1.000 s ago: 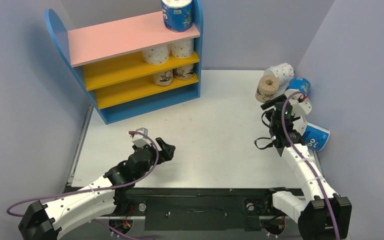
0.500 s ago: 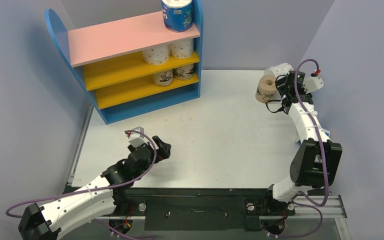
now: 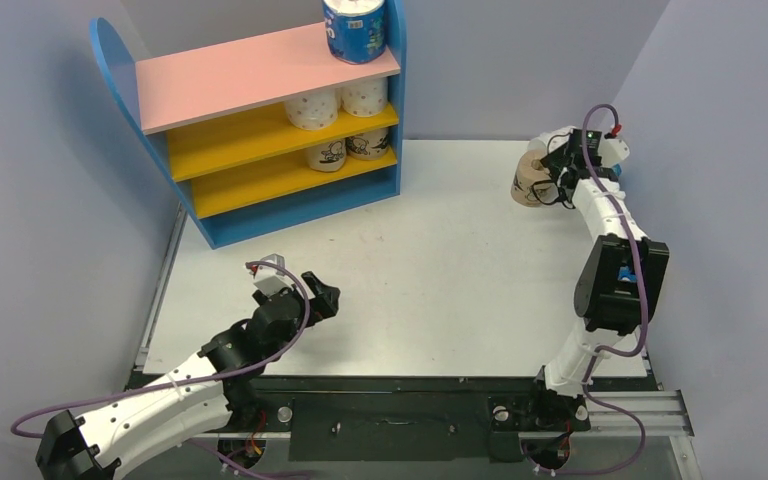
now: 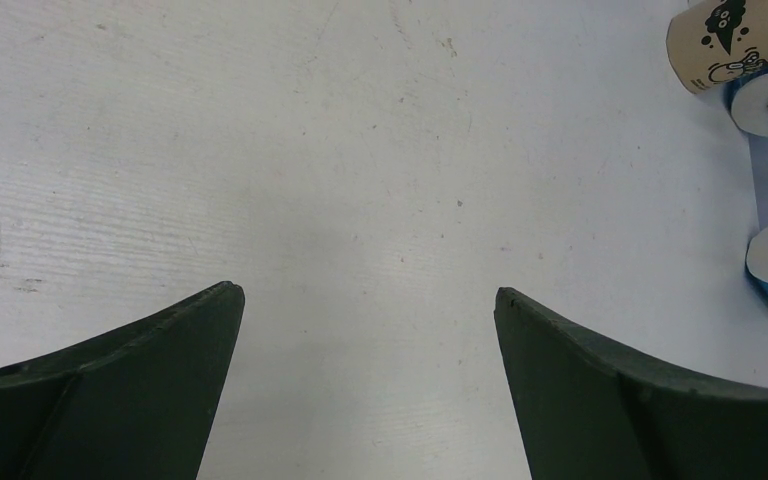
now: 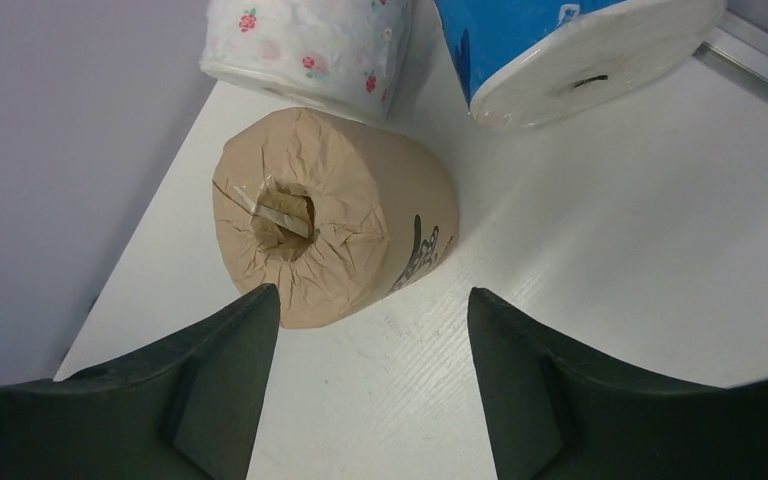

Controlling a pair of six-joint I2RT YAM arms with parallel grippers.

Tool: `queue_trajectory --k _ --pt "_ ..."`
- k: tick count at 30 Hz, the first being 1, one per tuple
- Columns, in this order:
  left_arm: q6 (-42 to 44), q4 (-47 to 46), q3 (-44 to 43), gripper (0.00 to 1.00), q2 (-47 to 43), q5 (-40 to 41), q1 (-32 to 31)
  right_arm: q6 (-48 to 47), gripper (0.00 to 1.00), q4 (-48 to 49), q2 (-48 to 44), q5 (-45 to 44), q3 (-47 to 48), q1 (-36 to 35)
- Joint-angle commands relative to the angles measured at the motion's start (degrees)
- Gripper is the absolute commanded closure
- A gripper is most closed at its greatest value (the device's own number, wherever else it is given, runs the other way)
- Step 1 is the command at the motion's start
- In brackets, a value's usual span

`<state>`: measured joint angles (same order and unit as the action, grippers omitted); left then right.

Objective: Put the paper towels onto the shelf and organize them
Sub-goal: Move the paper towel to the center of the board.

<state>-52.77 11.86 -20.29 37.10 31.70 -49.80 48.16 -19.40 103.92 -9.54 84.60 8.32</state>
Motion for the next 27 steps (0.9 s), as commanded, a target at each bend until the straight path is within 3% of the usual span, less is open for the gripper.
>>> queue_trajectory --k 1,27 --pt "0.6 -2.6 0.0 0.04 -0.2 -0.5 -0.1 -1.9 0.37 -0.6 3.3 1.1 3.6 0.0" --pt "0.5 -5.2 0.3 0.04 3.2 -0.9 -0.1 -2.7 0.36 -0.8 12.4 -0.2 12.2 -1.3"
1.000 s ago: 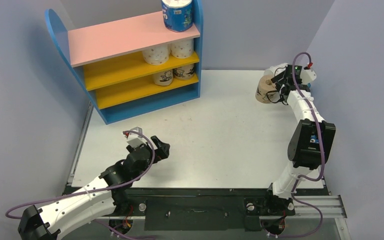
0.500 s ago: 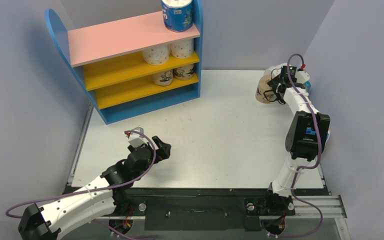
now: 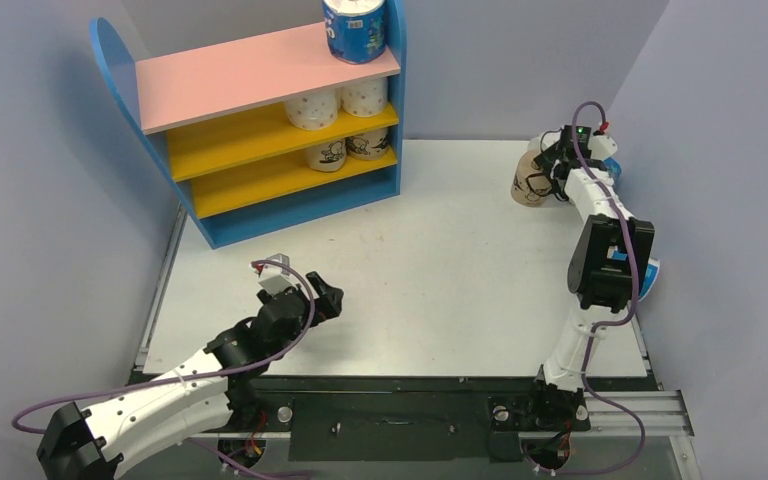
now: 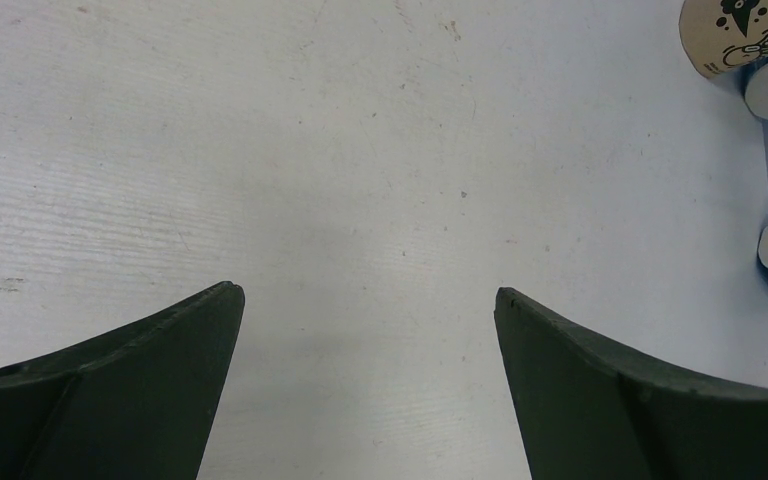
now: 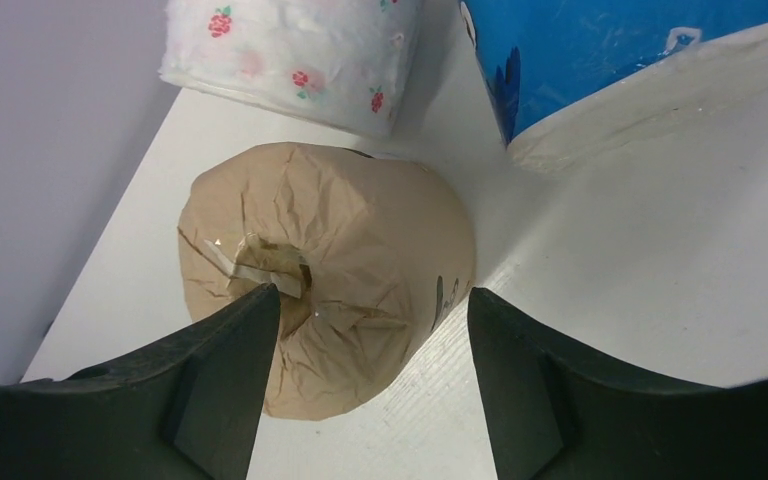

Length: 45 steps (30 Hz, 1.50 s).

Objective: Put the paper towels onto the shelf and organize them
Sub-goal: Move the paper towel to the center of the board.

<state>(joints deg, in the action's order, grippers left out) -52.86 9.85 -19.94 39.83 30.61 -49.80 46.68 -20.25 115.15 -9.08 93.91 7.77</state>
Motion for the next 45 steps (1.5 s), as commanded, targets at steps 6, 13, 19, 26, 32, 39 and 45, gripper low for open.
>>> queue_trajectory --k 6,13,19,26,32,39,45 --pt "0.5 -4.4 0.3 0.04 1.6 -0.2 -0.1 -1.8 0.37 -1.4 3.0 -1.1 5.1 -1.7" --pt "0.6 -4.4 0.4 0.04 1.4 -0.3 -0.2 -1.2 0.42 -3.1 5.6 -1.6 6.9 -2.0" --pt "0.5 -4.7 0.6 0.04 1.3 -0.3 -0.1 -1.5 0.57 -3.3 5.1 -1.8 6.3 -1.9" --pt "0.2 -4.6 0.9 0.04 1.1 -0.9 -0.1 -1.9 0.68 -3.7 2.5 -1.9 4.2 -1.7" --pt "-0.2 -3.9 1.5 0.04 -1.4 -1.0 -0.2 -2.2 0.73 -2.1 -4.9 -1.2 -0.3 -2.9" --pt "-2.0 -2.6 3.0 0.04 -5.4 -2.3 -0.1 -2.0 0.76 1.0 -18.0 -1.1 -11.6 -6.4" --pt "-3.0 -0.4 4.2 0.04 -9.6 -2.5 -0.1 -2.2 0.77 3.6 -31.3 -1.5 -24.8 -12.6"
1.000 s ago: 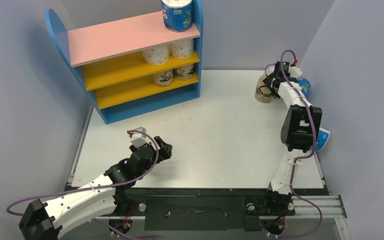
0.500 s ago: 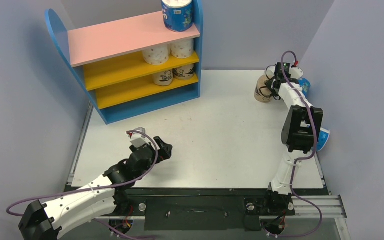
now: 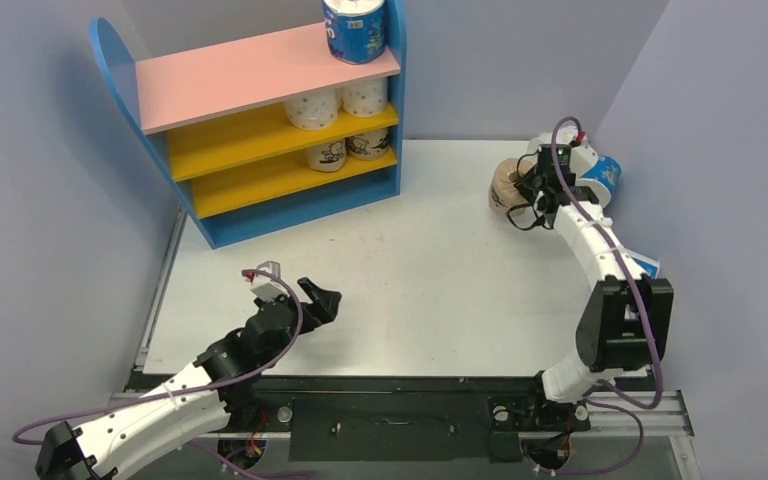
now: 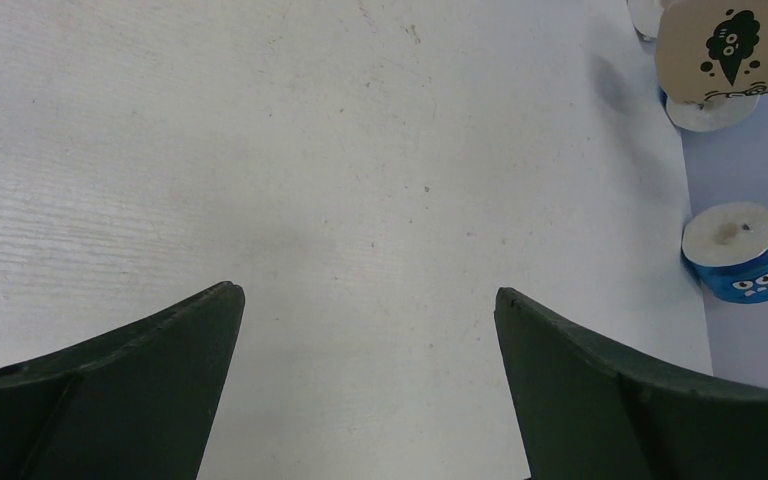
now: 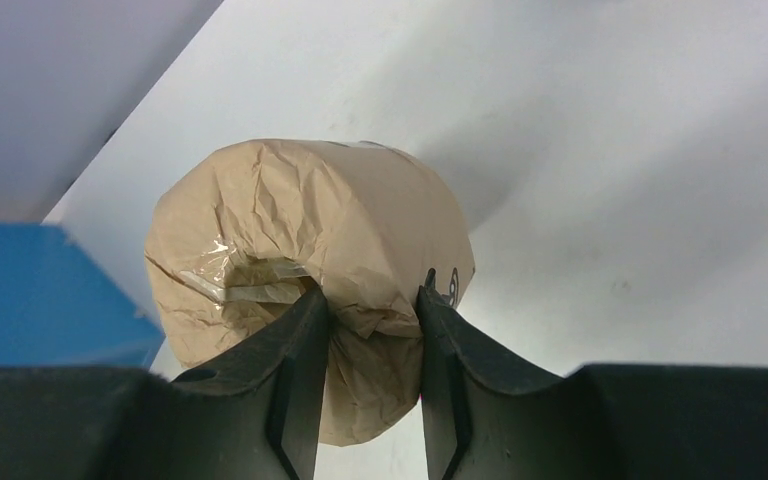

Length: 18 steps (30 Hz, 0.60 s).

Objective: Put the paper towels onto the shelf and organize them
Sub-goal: Move the paper towel to the center of the board.

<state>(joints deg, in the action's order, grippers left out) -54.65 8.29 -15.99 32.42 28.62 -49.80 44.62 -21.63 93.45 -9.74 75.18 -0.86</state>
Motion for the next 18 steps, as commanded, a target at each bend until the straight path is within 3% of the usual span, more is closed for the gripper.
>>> queue_trajectory --k 1,10,18 --pt "-1.3 1.7 0.3 0.04 -3.1 -0.1 -0.1 -0.5 0.77 5.1 -11.3 -1.1 -7.5 -5.9" --pt "-0.2 4.8 -0.9 0.04 -7.2 3.2 -0.1 -7.8 0.76 -2.6 -27.3 -6.1 -16.7 -23.4" --pt "1.4 6.7 -2.6 0.04 -8.0 7.1 -0.1 -11.7 0.76 -7.6 -25.9 -5.3 -17.0 -41.4"
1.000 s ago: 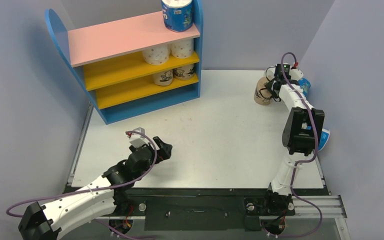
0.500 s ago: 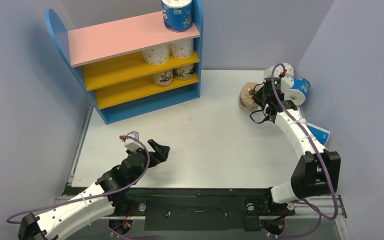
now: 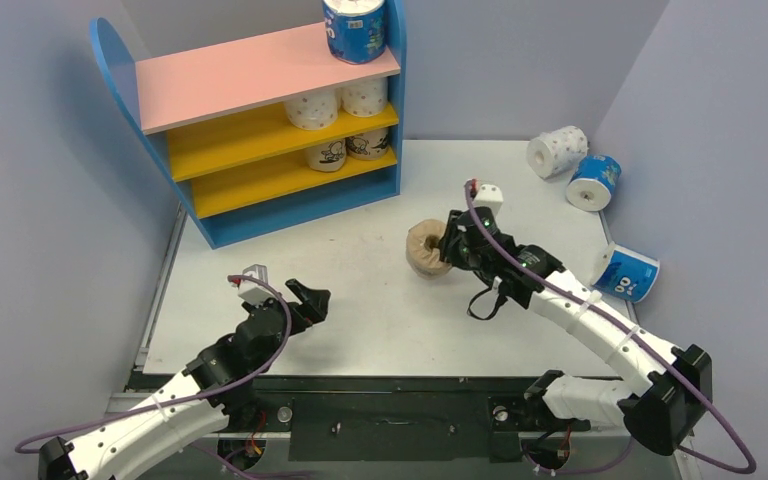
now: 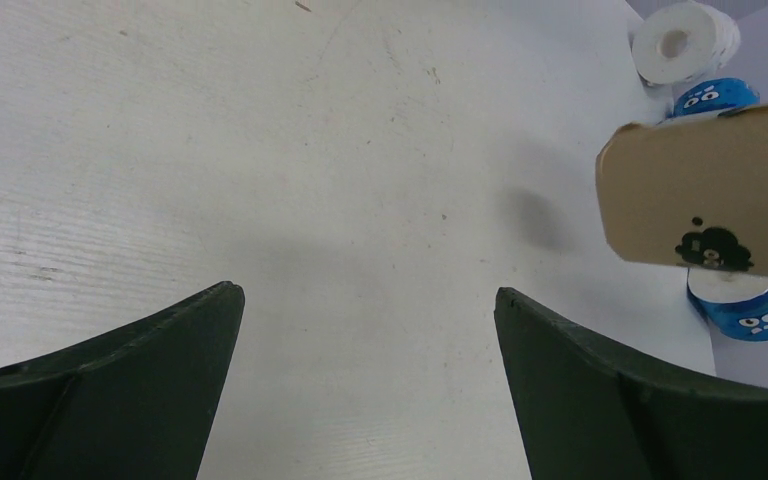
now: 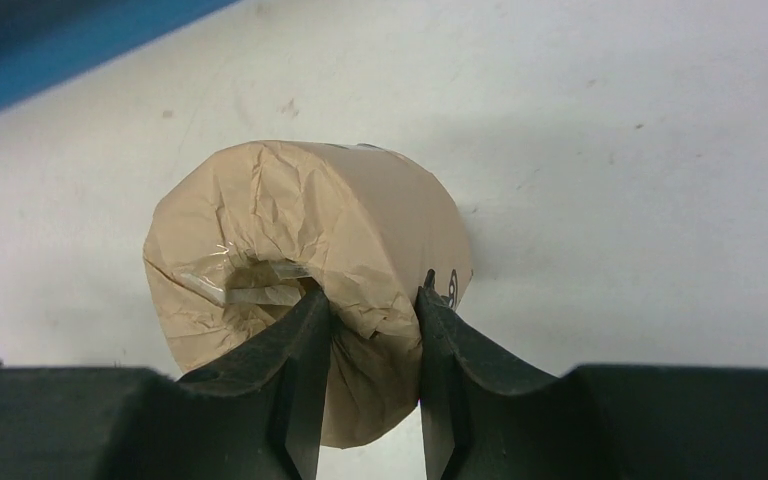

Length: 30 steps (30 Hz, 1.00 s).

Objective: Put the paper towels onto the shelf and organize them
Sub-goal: Move the paper towel to the center of the board.

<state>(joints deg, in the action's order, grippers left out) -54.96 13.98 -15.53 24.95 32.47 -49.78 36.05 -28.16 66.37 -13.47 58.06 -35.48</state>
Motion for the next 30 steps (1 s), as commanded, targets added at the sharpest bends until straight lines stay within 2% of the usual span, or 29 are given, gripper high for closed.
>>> queue_trajectory --k 1,11,19,21,27,30 --pt "1.8 1.4 -3.3 0.04 -0.5 3.6 -0.1 -3.2 0.76 -1.0 2.5 -1.9 0.2 -7.7" --pt "2.5 3.8 -5.0 0.04 -0.6 6.6 -0.1 -4.0 0.75 4.4 13.4 0.2 1.7 -12.4" --pt "0.9 3.0 -3.8 0.04 -2.3 8.3 -0.1 -3.8 0.74 7.5 15.8 2.0 0.2 -12.8" --pt "0.7 3.0 -3.7 0.04 -2.1 8.8 -0.1 -3.9 0.71 7.7 15.5 2.2 -0.2 -12.8" --pt "-0.1 4.5 -4.5 0.04 -0.2 10.1 -0.1 -4.2 0.42 5.6 12.1 0.8 -0.3 -12.7" --pt "-1.2 5.4 -5.6 0.04 1.2 10.4 -0.1 -3.9 0.37 3.9 9.7 -1.1 0.3 -12.7"
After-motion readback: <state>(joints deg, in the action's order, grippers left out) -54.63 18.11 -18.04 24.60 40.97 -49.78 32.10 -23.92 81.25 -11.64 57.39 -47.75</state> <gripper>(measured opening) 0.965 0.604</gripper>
